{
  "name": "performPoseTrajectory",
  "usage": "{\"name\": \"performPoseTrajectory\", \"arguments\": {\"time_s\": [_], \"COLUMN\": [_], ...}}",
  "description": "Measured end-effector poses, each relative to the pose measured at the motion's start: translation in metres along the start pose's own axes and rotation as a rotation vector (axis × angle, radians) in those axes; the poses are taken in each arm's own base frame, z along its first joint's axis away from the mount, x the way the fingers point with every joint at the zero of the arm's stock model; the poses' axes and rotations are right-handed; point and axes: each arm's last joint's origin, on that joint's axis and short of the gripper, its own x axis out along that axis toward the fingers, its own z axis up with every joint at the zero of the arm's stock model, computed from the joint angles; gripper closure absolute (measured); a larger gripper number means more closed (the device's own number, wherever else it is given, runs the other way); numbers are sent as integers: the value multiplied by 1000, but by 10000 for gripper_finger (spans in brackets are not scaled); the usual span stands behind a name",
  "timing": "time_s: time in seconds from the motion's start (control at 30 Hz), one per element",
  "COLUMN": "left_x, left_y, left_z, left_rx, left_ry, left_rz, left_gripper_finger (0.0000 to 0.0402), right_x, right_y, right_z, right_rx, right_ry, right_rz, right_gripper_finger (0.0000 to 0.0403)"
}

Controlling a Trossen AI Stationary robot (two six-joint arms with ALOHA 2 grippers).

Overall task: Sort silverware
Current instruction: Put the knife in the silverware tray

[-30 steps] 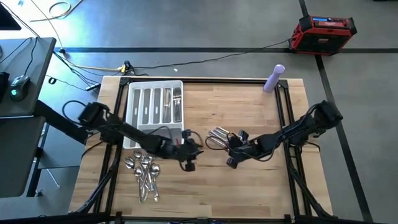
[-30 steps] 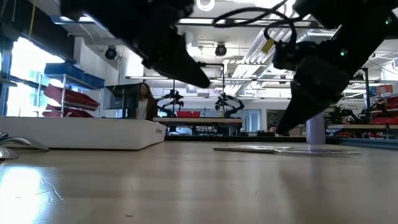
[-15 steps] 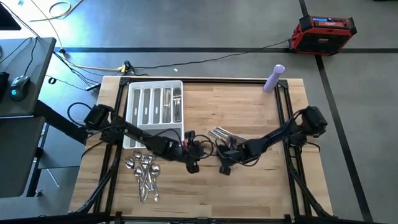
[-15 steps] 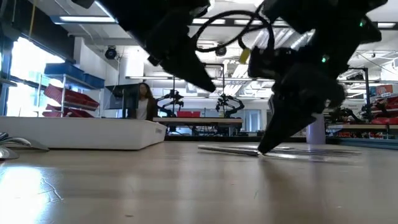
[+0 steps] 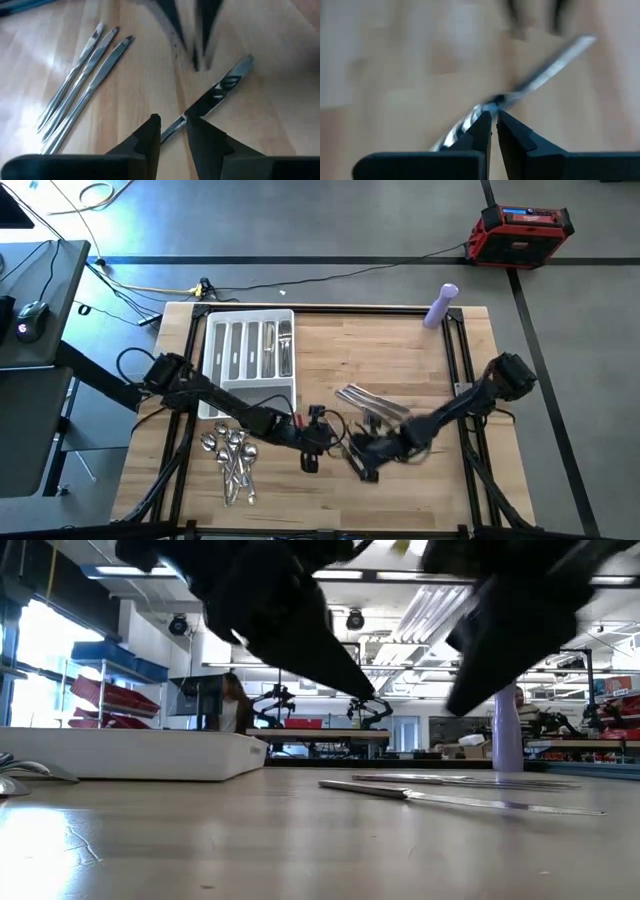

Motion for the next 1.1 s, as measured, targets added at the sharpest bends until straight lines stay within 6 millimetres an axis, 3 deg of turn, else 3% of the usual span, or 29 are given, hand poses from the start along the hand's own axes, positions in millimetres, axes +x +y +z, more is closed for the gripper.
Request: {"name": "performPoseTrajectory", "arguments": {"time_s": [0.13,0.23,0.4,0.5,0.8,0.97,1.1], "left_x": [20,32,40,36,25,1,-12], "left_y": [5,15,23,21,12,12,0], "left_z": [-12,-22,-34,-36,-34,-5,13], "left_rx": [-7,-65,-166,-200,-176,-155,-134], "left_ry": [33,78,151,205,284,282,222], "left_rz": [26,47,-13,-70,-142,-127,-133], "left_gripper_finger": [326,326,338,354,391,394,395], "right_x": [5,15,41,43,20,-9,-12], "right_y": [34,43,24,14,8,3,1], "right_z": [-15,-20,-30,-31,-24,-24,-23], "right_rx": [-63,-60,-15,19,44,180,220], "right_ry": [-57,-65,100,145,83,67,48], "right_rz": [98,136,82,14,-89,-162,-155], "right_gripper_finger": [386,387,387,387,387,386,371]}}
